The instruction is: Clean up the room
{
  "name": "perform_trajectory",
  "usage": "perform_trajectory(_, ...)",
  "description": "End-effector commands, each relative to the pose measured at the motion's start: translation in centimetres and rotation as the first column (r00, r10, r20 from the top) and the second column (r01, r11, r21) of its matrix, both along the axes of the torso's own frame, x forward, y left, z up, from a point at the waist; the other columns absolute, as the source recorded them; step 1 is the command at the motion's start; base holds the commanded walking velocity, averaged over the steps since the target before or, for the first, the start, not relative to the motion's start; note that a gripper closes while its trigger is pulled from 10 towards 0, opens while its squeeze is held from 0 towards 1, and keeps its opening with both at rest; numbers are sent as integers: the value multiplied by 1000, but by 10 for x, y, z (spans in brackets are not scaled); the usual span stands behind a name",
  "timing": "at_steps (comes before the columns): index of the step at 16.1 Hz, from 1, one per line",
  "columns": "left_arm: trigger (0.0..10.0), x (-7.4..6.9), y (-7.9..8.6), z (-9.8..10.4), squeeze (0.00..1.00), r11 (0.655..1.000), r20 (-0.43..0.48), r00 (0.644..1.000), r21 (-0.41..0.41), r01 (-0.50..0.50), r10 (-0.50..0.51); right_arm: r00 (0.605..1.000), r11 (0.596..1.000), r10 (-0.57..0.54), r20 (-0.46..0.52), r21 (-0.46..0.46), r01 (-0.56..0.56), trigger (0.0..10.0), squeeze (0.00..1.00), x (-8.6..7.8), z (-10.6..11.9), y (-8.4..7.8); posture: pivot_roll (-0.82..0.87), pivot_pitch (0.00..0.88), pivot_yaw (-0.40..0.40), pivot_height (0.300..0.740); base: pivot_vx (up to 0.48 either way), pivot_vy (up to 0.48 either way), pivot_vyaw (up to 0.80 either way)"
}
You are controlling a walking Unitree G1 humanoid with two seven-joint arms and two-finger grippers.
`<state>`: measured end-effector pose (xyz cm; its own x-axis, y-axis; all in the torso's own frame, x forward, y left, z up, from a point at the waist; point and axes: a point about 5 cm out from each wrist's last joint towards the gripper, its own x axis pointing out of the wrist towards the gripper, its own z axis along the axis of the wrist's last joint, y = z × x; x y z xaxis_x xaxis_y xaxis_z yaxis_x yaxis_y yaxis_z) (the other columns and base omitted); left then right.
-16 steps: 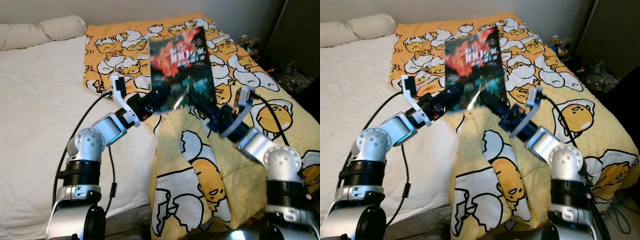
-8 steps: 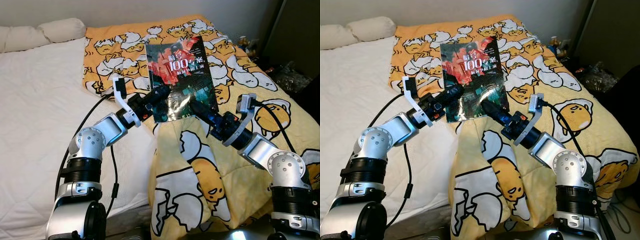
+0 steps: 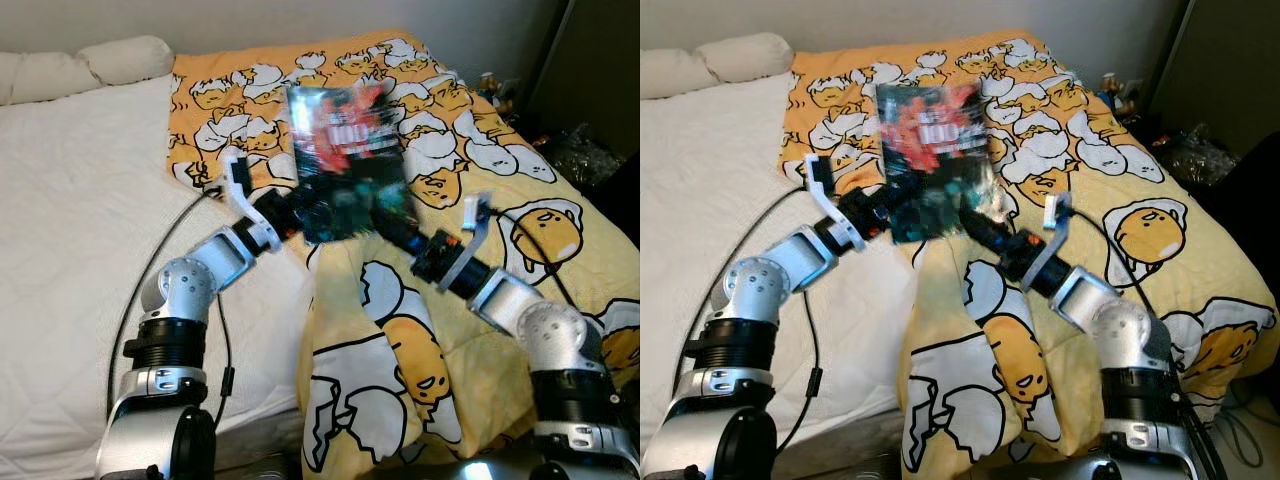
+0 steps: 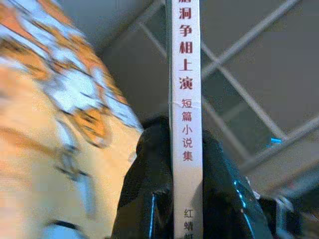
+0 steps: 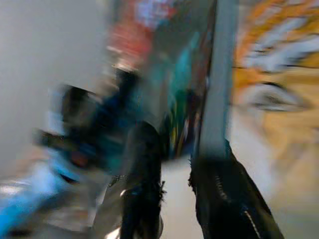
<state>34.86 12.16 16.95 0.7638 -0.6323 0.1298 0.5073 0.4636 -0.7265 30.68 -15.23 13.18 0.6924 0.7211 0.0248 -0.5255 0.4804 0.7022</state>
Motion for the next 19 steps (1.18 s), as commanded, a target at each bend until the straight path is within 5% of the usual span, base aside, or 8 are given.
perform_trajectory(1, 0, 3, 15, 15, 0, 994, 90, 992, 53, -97, 92, 998, 995, -65, -17, -74, 64, 10000, 1000, -1, -8, -10, -94, 0, 121, 740, 0, 0, 0)
perform_trajectory(7, 0, 8, 32, 3, 0, 933, 85, 950, 180, -312, 301, 973, 955, -229, 20, -189, 228, 10000, 957, -7, -18, -39, -124, 0, 150, 740, 0, 0, 0)
perform_trajectory(8, 0, 8, 33, 0, 0, 928, 74, 946, 184, -324, 316, 974, 955, -228, 16, -190, 227, 10000, 0, -8, -17, -39, -128, 0, 153, 740, 0, 0, 0)
perform_trajectory(12, 0, 1, 40, -15, 0, 901, 59, 934, 247, -356, 353, 967, 946, -252, 29, -205, 253, 10000, 0, -10, -17, -37, -119, 0, 130, 740, 0, 0, 0)
perform_trajectory(14, 0, -2, 46, -19, 0, 871, 90, 922, 305, -385, 376, 944, 905, -322, 69, -271, 329, 10000, 0, -3, -17, -39, -113, 0, 118, 740, 0, 0, 0)
perform_trajectory(18, 0, -9, 55, -26, 0, 757, 219, 891, 470, -454, 398, 912, 847, -392, 123, -339, 410, 10000, 0, 5, -14, -37, -102, 0, 104, 740, 0, 0, 0)
perform_trajectory(19, 863, -13, 58, -32, 0, 732, 218, 890, 509, -454, 400, 894, 806, -422, 153, -387, 447, 10000, 0, 7, -16, -35, -94, 0, 97, 740, 0, 0, 0)
